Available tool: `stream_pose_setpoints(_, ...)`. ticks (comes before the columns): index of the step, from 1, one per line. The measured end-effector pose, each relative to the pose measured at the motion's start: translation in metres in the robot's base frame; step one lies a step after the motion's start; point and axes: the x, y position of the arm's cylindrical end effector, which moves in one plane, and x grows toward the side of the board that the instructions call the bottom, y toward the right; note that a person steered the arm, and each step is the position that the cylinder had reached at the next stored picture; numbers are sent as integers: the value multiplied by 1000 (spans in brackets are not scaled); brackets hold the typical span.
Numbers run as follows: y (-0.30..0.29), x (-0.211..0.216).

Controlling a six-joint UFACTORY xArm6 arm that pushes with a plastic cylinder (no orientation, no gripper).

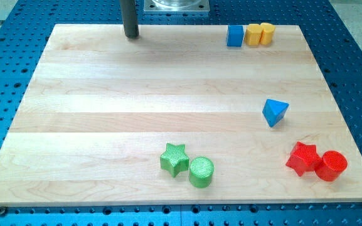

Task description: Place the arm at the center right of the board

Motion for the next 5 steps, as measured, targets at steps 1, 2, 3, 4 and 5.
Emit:
stream_pose_setpoints(1,0,0)
stream_pose_setpoints(2,20,3)
stream_pose_setpoints(3,82,8)
stream_pose_setpoints(4,159,17)
stream_pose_setpoints(5,207,42)
